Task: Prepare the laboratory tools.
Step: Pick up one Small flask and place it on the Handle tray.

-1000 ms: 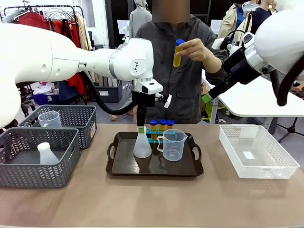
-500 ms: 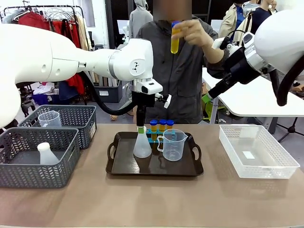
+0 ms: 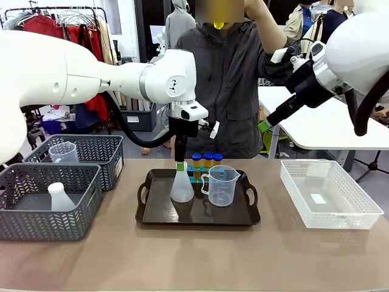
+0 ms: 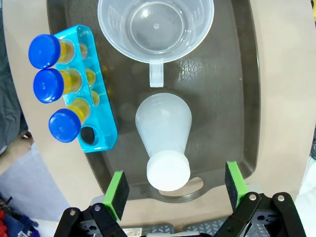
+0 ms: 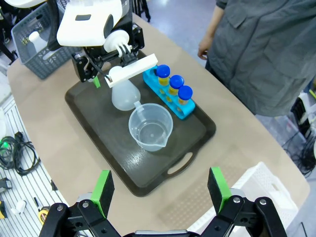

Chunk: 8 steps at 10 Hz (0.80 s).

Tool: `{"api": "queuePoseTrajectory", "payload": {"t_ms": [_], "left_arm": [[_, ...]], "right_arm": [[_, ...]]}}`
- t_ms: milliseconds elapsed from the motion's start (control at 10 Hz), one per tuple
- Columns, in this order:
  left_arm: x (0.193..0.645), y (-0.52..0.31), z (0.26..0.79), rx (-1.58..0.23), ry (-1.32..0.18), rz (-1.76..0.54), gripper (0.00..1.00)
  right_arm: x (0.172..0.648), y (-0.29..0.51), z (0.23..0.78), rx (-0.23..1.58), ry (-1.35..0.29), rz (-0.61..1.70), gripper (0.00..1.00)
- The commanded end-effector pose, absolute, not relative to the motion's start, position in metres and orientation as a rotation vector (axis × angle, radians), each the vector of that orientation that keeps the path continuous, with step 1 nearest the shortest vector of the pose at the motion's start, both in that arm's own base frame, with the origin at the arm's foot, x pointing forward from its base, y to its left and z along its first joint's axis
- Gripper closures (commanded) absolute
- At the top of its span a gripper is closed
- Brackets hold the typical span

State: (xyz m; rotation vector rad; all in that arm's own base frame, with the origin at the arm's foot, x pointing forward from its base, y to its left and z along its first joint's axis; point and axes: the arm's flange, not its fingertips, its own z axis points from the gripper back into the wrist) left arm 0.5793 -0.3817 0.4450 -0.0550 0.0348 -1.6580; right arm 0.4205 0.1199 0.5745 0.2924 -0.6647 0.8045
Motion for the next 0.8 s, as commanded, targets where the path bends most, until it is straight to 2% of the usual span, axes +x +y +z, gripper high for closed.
{"api": "queuePoseTrajectory", "payload": {"t_ms": [0, 400, 700], "left_arm": [[0.581, -0.381, 0.448, -0.055, 0.026, -1.655, 0.00], [0.571, -0.374, 0.451, -0.118, 0.010, -1.680, 0.00], [0.547, -0.352, 0.471, -0.206, -0.141, -1.710, 0.00]], "right_arm": [[0.422, 0.120, 0.575, 0.314, -0.673, 0.805, 0.00], [0.422, 0.120, 0.575, 0.314, -0.673, 0.805, 0.00], [0.422, 0.120, 0.575, 0.314, -0.673, 0.805, 0.00]]}}
